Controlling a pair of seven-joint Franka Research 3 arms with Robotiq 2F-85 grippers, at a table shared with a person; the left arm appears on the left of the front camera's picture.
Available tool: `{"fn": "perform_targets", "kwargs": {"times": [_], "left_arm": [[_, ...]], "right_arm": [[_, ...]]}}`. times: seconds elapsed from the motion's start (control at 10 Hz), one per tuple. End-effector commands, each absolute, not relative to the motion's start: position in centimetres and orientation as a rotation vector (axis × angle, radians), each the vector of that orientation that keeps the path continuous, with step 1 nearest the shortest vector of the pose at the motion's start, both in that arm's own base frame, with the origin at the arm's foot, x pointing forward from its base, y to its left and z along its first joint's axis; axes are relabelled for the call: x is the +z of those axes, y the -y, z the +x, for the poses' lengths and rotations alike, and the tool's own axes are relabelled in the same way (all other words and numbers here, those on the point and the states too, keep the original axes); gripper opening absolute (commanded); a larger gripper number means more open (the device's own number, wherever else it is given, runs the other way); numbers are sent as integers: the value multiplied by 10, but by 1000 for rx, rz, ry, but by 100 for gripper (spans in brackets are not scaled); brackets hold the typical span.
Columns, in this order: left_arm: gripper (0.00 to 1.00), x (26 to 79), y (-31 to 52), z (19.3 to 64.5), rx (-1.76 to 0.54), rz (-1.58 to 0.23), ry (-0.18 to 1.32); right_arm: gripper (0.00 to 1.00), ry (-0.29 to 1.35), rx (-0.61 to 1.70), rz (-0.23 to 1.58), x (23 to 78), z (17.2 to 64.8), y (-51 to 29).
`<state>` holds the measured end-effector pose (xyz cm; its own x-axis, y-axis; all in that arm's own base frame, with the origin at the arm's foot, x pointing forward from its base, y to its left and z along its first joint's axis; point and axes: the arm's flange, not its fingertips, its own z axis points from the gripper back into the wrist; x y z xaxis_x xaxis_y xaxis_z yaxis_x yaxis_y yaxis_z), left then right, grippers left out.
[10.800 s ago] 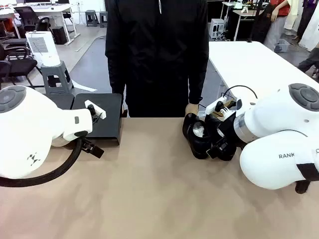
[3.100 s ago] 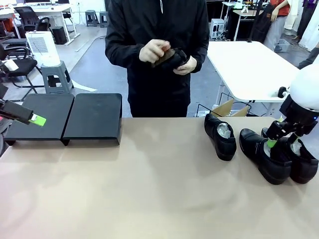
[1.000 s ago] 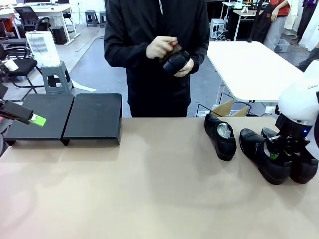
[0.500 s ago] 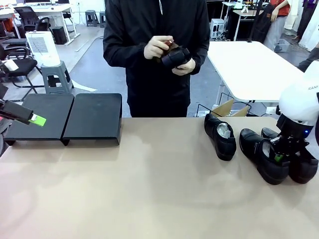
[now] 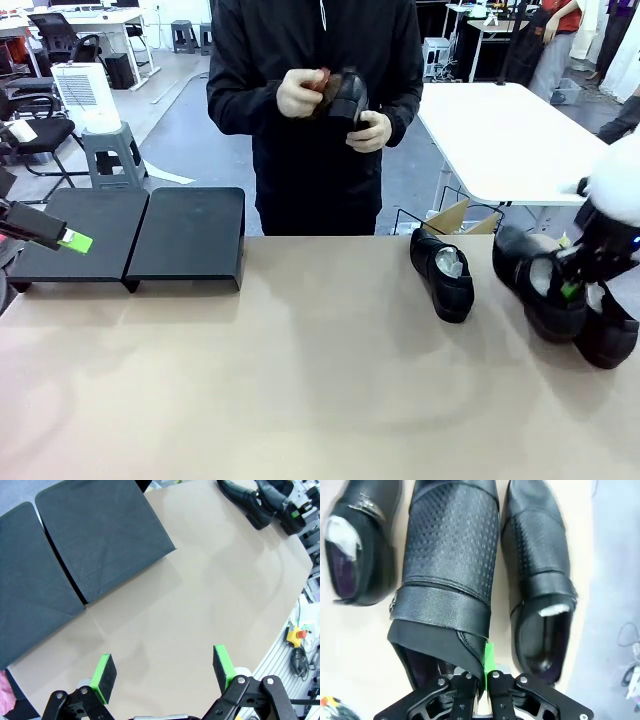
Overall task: Organize the shoes by placing them on the stand.
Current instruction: Pick up one Shoe and place it in the middle of the table.
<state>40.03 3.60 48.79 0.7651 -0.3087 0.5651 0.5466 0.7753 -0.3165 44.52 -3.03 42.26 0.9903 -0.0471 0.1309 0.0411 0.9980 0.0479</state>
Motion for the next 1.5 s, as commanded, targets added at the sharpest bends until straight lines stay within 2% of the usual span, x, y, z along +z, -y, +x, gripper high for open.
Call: {"fn": "perform_targets", "kwargs": {"times": [0.0, 0.2, 0.3, 0.5, 0.6, 0.7, 1.0, 1.1, 1.4], "left_arm": [[100, 488, -37, 401, -498, -512, 528], [100, 488, -37, 401, -498, -512, 528], [100, 488, -37, 401, -498, -512, 528], [100, 488, -37, 401, -498, -512, 528], [100, 488, -37, 401, -498, -512, 528], [100, 488, -37, 401, -498, -512, 528], [100, 488, -37, 401, -498, -512, 528], [100, 488, -37, 401, -498, -512, 528], [100, 488, -37, 401, -498, -512, 528]], "right_arm": [[0, 250, -84, 116, 466, 400, 14], [0, 194, 60, 198, 490, 367, -11], [0, 230, -65, 116, 476, 404, 18], [0, 230, -65, 116, 476, 404, 18], [0, 216, -35, 148, 484, 381, 5], [0, 251, -78, 79, 481, 370, -28], [0, 264, 21, 105, 478, 317, -139], [0, 191, 39, 110, 466, 306, -169], [0, 55, 1, 176, 389, 311, -230]]}}
